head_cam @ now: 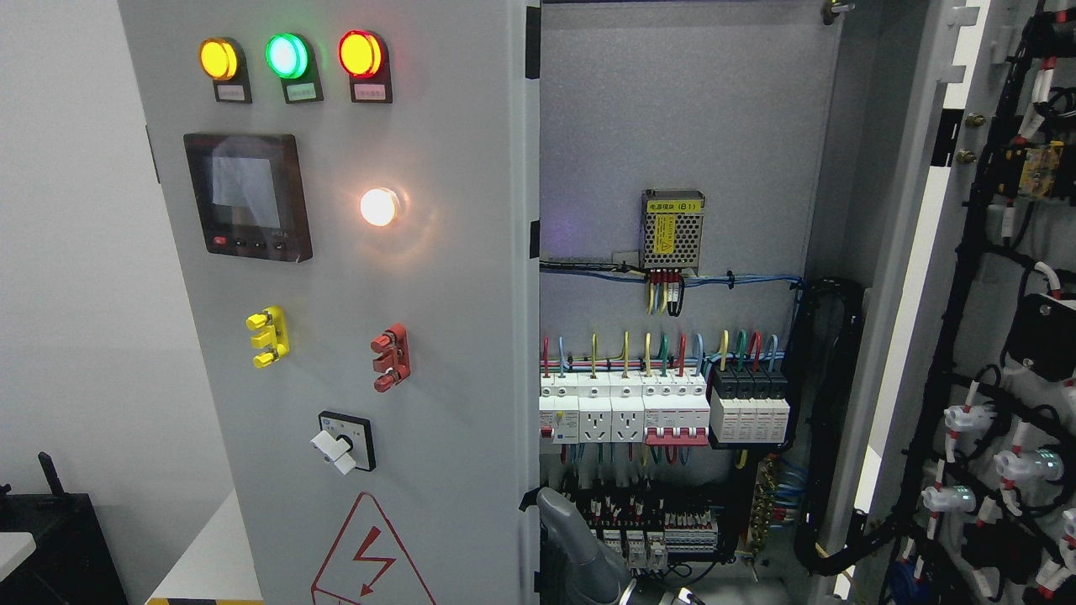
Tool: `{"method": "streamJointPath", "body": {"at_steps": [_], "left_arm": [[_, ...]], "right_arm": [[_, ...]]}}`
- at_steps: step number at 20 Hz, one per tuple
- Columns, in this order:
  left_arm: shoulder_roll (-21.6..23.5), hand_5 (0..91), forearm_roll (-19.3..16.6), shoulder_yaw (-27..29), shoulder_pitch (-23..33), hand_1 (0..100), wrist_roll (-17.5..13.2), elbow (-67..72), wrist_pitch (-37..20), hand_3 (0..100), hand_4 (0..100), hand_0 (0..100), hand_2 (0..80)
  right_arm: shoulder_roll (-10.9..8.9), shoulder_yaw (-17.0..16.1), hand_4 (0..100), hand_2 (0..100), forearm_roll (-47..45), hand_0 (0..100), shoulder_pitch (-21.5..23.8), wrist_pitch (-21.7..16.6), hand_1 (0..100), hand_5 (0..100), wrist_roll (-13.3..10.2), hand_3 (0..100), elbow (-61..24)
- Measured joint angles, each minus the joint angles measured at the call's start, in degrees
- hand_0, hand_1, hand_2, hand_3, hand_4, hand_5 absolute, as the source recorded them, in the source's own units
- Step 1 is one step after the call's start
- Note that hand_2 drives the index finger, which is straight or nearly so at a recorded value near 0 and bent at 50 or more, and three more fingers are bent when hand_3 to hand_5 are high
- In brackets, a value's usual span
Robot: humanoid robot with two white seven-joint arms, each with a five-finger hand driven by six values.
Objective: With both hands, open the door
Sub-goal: 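Push the indicator-light door outward with the right hand, swinging it open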
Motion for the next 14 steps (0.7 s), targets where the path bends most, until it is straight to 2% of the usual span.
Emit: {"method": "streamJointPath", "body": {"at_steps": [11, 14], "left_arm": [[0.00, 0.0, 0.00, 0.00, -0.03, 0, 0.00, 0.00, 0.00, 0, 3, 0, 0.0], [0.00, 0.0, -0.01, 0.00, -0.03, 0, 0.00, 0.00, 0.00, 0, 3, 0, 0.0]], "right_arm": [[0.00, 1.09, 0, 0, -0.05, 0, 1.73, 0.00, 0, 0, -0.44, 0, -3.31], [0.00, 1.27, 0, 0, -0.06, 0, 2.23, 0.00, 0, 0, 0.13, 0, -4.36]]}}
